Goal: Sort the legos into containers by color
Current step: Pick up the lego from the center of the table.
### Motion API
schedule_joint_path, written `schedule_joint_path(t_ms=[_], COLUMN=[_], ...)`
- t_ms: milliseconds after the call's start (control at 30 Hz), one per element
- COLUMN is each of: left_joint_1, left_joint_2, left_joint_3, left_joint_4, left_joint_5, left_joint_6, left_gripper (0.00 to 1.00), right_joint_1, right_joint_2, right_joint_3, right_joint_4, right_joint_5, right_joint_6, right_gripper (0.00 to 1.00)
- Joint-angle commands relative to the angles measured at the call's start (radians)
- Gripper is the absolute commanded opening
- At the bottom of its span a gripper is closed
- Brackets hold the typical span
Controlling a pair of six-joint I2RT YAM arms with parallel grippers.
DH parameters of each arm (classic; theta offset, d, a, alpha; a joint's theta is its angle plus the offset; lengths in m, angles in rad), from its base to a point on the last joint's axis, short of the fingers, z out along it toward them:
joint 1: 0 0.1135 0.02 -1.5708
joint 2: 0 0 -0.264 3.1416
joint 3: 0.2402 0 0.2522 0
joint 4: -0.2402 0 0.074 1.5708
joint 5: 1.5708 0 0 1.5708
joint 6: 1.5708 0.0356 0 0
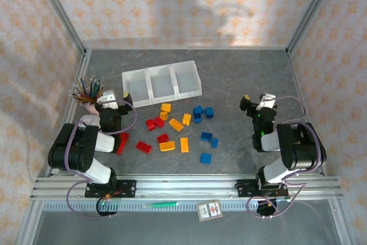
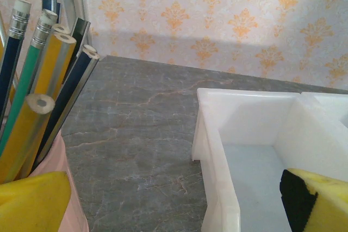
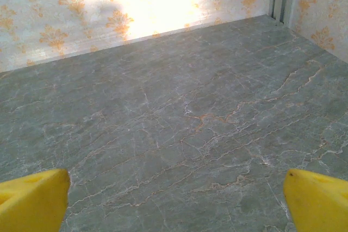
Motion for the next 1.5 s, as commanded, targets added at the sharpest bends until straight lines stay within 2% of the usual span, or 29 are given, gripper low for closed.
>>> schedule_joint_path(t_ms=[0, 1300, 1467], left_joint_1=[0.012, 0.012, 0.012], left_joint_2=[0.004, 0.004, -0.056], left_joint_3=[-0.005, -0.004, -0.016], left_joint_4=[0.041, 0.039, 0.011], left_joint_5=[0.016, 0.023, 0.007], left_joint_6=[0.016, 0.020, 0.009], left_gripper=[0.99, 0.99, 0.99], right_joint_1=[0.003, 0.002, 0.002], right_joint_2=[-0.007, -0.010, -0.045], right_joint_3=[0.019, 0.014, 0.013], right_joint_4=[0.044, 0.050, 0.029], right_joint_5=[0.023, 0.023, 0.022], right_joint_6=[-0.015, -0.013, -0.012], right_gripper=[1.00, 1.00, 1.00])
